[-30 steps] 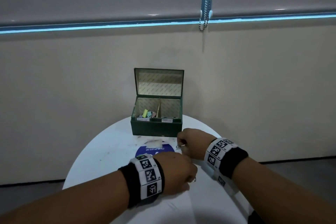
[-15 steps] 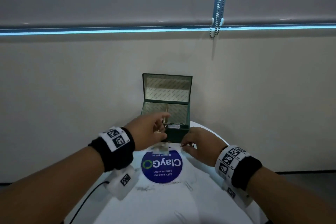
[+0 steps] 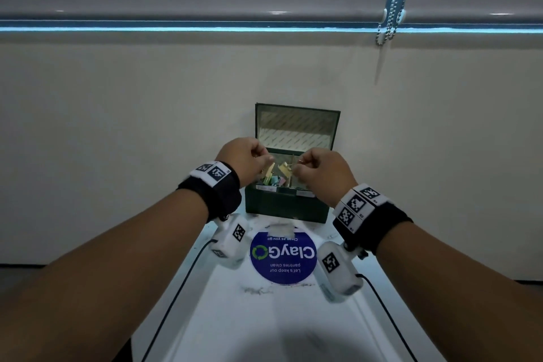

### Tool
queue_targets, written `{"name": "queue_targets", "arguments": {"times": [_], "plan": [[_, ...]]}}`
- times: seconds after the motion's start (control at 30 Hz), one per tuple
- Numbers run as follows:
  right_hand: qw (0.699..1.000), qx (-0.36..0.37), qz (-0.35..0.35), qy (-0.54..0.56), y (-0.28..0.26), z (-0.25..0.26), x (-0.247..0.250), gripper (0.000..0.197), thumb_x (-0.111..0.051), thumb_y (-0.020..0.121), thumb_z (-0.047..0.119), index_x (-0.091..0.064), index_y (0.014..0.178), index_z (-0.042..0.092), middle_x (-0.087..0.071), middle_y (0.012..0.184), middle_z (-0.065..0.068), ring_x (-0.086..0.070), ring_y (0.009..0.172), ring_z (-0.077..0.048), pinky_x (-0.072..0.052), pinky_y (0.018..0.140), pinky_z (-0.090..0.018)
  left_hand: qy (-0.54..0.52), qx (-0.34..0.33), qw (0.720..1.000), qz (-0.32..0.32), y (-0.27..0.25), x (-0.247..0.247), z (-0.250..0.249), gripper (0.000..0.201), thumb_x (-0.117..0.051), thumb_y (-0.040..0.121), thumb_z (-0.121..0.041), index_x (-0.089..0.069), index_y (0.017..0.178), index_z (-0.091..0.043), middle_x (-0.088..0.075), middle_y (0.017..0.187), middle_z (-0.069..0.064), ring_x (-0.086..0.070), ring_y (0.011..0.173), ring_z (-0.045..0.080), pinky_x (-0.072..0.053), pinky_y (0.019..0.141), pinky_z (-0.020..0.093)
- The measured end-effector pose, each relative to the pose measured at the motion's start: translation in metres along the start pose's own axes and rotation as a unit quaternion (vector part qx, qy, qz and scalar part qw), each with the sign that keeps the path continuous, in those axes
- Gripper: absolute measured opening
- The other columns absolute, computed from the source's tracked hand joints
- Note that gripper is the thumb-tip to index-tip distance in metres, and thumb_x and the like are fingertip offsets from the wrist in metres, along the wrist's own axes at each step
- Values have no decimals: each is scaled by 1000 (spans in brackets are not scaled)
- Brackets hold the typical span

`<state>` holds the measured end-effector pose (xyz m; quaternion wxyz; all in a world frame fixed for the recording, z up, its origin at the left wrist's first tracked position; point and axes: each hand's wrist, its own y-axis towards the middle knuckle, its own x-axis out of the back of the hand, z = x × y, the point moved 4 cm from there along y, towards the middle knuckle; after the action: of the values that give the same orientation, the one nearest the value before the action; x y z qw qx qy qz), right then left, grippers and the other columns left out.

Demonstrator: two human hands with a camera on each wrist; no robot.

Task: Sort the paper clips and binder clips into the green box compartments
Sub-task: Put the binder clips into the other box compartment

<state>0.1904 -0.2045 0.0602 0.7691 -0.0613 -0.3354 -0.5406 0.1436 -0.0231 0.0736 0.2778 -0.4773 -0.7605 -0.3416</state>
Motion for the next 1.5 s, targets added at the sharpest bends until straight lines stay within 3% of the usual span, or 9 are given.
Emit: {"name": "queue_targets", "arguments": {"times": [0.13,0.23,0.4,0.57,0.8,0.93,1.07,1.2,1.5], "plan": [[998,28,45,-37,-8,2,-9,24,-70,90,24,-71,114,24,-72,99,10,-68,88,-7,-57,85,-28,34,-2,999,8,-5,5,15,27,-58,95,-41,-64,115,-24,-63,110,-7,-61,96,13,-48,86,28],[988,76,58,-121,-26,-8,5,21,-64,94,23,-70,113,28,-70,101,11,-66,89,-7,-54,85,-24,67,-49,996,22,-27,17,20,13,-56,96,-35,-63,106,-28,-56,104,-8,-59,91,11,-47,84,27],[920,57,227,-314,-63,-52,20,26,-54,96,21,-71,113,32,-68,117,12,-62,99,-7,-49,95,-25,248,-90,933,244,-79,6,42,28,-58,95,-37,-60,123,-35,-60,116,-13,-58,103,6,-45,91,24],[865,49,303,-398,-82,-75,17,38,-48,93,19,-64,126,29,-58,136,10,-57,122,-17,-47,105,-34,294,-71,902,309,-104,-20,60,56,-51,98,-40,-33,151,-34,-35,153,-7,-38,138,16,-31,114,35],[851,75,288,-432,-97,-60,2,12,-48,94,24,-60,90,26,-61,94,5,-60,85,-18,-54,78,-31,279,-106,907,297,-120,-27,44,28,-52,95,-23,-69,117,-25,-57,106,-3,-59,102,20,-48,90,33],[874,31,271,-403,-99,-57,7,6,-51,85,24,-48,80,26,-59,78,8,-57,73,-14,-48,66,-26,272,-97,914,286,-129,-26,45,32,-46,99,-27,-67,122,-30,-60,110,-6,-58,106,18,-46,94,32],[880,-4,307,-363,-111,-50,8,13,-46,90,18,-47,94,31,-58,77,8,-54,72,-14,-49,71,-29,274,-96,916,276,-139,-28,43,7,-58,91,-35,-60,86,-32,-52,92,-11,-55,90,16,-47,83,30],[867,22,307,-392,-133,-41,-3,14,-42,89,14,-47,79,21,-61,80,2,-52,73,-18,-47,68,-30,255,-88,924,272,-144,-30,37,16,-56,90,-21,-67,97,-30,-60,104,-10,-57,99,14,-47,89,29],[850,57,339,-398,-168,-5,-11,48,-56,78,71,-49,91,26,-53,92,8,-57,81,-13,-45,71,-29,286,-56,920,260,-148,-33,33,22,-49,89,-15,-51,97,-36,-60,112,-8,-55,98,17,-48,85,30]]}}
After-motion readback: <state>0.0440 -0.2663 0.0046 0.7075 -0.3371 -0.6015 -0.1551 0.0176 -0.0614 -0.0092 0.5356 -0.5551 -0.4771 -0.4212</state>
